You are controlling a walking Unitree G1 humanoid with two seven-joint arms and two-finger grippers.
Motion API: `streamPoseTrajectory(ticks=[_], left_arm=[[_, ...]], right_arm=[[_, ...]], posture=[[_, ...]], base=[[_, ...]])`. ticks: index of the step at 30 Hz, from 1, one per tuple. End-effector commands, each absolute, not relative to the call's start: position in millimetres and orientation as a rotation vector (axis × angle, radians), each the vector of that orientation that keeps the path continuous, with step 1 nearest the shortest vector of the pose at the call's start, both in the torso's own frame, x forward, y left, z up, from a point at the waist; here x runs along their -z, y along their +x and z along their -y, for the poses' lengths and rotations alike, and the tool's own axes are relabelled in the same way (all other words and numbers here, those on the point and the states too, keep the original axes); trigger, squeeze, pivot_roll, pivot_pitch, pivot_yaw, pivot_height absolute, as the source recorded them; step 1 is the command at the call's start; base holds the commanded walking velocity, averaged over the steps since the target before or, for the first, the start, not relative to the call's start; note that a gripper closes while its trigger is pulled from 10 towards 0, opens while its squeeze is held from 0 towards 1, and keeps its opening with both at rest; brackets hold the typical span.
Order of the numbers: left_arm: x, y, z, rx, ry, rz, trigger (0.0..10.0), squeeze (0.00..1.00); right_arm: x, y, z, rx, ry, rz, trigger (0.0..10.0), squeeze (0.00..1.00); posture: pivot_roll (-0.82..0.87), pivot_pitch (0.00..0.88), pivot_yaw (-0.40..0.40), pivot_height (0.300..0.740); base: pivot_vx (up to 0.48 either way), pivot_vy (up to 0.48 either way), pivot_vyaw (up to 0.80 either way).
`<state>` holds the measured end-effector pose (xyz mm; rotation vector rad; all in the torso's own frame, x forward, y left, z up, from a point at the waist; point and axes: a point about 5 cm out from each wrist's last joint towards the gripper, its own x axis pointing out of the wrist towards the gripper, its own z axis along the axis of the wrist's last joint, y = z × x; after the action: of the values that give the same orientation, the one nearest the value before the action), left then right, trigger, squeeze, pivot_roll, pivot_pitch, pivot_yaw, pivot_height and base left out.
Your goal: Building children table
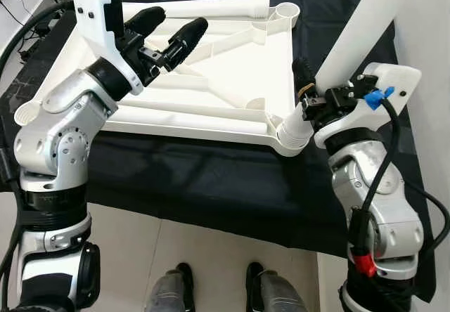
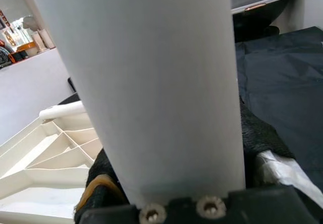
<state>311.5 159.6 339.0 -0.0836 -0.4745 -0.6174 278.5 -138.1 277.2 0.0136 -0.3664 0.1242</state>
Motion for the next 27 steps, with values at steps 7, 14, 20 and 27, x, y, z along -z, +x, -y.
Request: streamPoseTrajectory(ticks=[7,14,20,27], left_arm=[[-307,298,-148,0.625,-0.145,0.397,10.0,1.00],[-272,279,-123,0.678,-0.195,0.293,10.0,1.00],[-257,269,-113,0.686,-0.203,0.246,10.0,1.00],[-242,264,-113,0.640,-0.191,0.194,10.0,1.00]], right_arm=[[-255,289,145,-0.100,0.004,0.246,0.0,0.00],[-250,288,134,-0.162,-0.020,0.241,0.0,0.00],[-247,287,137,-0.140,-0.037,0.231,0.0,0.00],[-220,275,144,0.071,-0.092,0.095,0.0,0.00]], posture=[[-0.04,0.273,0.030,0.740],[-0.04,0.251,0.029,0.740],[-0.04,0.250,0.030,0.740],[-0.03,0.254,0.039,0.740]], base=[[0.000,0.000,0.00],[0.000,0.000,0.00],[0.000,0.000,0.00],[0.000,0.000,0.00]])
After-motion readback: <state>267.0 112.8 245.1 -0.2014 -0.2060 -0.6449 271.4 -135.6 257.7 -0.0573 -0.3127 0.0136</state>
